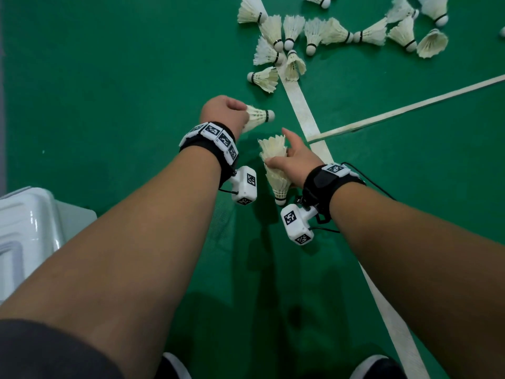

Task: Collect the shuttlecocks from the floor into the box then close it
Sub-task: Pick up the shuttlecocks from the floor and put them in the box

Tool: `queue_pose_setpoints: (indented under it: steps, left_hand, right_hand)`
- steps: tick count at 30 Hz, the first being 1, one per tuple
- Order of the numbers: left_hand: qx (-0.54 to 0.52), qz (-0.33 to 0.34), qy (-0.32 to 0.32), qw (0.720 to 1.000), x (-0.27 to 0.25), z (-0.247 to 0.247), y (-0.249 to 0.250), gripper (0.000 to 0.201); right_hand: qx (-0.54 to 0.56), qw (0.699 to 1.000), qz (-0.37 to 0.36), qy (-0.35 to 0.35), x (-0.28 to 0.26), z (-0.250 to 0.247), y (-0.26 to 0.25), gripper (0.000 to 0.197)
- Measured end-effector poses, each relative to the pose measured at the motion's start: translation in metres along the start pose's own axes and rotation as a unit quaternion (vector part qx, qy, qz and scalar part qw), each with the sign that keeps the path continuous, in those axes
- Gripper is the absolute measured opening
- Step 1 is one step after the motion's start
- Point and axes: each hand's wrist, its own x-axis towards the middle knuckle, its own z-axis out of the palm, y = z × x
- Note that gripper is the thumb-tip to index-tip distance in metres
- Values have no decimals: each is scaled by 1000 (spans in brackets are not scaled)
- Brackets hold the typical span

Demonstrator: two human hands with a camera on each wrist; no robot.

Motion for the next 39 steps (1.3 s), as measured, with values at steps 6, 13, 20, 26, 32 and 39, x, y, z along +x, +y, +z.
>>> queue_pose_setpoints:
  steps: [6, 13, 20, 26, 32, 39]
  left_hand:
    - [31, 20, -24, 999, -7, -33, -7, 20]
    - [66, 48, -9, 997, -23, -103, -12, 25]
    - [94, 44, 28, 994, -69, -174, -44, 12]
    - [85, 16, 73, 994, -84, -196, -63, 13]
    - [81, 16, 44, 996, -91, -200, -31, 7]
    - [117, 36, -9, 992, -90, -220, 23, 17]
  right_hand:
    - [-30, 999, -21, -19, 1, 24, -21, 113]
    - [-81, 990, -95, -57, -7, 47, -61, 86]
    - [-132, 958, -176, -182, -33, 105, -107, 78]
    - [-113, 959, -144, -215, -58, 136, -114, 77]
    - [-54, 976, -101, -185, -77, 133, -122, 76]
    - [-33, 986, -98, -134, -97, 116, -157, 72]
